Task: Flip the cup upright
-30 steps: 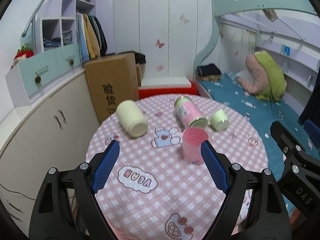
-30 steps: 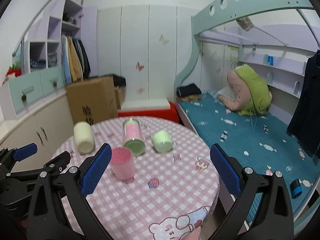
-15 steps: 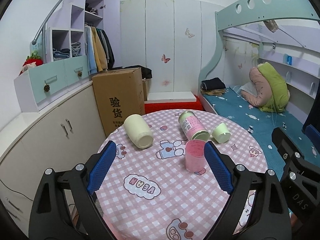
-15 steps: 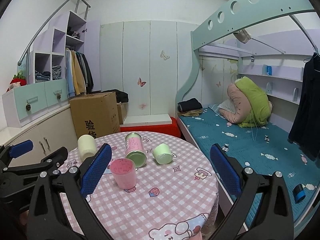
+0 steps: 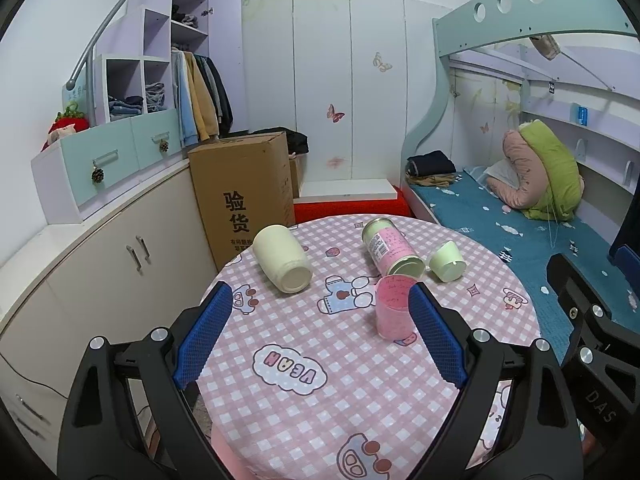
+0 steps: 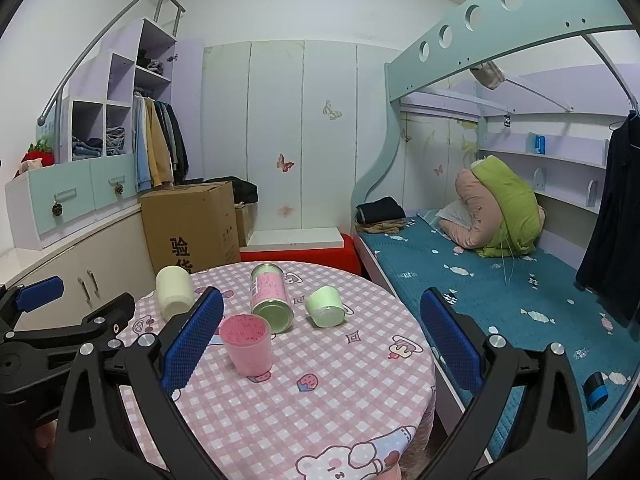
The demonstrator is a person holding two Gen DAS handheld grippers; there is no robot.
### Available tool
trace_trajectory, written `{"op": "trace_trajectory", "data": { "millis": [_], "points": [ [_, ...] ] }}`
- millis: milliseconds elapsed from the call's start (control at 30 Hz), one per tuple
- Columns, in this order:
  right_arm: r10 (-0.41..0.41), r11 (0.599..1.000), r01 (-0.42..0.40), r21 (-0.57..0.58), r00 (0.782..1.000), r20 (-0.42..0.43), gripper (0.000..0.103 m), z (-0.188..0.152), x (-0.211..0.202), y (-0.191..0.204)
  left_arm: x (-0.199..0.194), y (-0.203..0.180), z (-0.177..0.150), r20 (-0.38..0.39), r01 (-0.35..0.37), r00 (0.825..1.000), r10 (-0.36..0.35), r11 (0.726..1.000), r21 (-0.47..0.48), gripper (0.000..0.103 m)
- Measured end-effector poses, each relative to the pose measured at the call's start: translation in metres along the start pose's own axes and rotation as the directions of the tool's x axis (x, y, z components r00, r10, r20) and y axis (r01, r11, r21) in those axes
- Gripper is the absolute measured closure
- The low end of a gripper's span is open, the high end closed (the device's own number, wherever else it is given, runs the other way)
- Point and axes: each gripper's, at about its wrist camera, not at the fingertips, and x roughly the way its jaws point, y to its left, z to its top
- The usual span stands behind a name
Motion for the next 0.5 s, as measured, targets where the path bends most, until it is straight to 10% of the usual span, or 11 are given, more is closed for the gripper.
{"op": "trace_trajectory", "data": {
  "millis": [500],
  "points": [
    [-0.001,1.000,0.001,0.011,1.000,-0.029,0.008,-0.0014,0.0064,-0.0035,0.0004,0.0017,0.0018,-0.012,-0.005,1.000,0.005,1.000,0.000,0.010]
  ]
}}
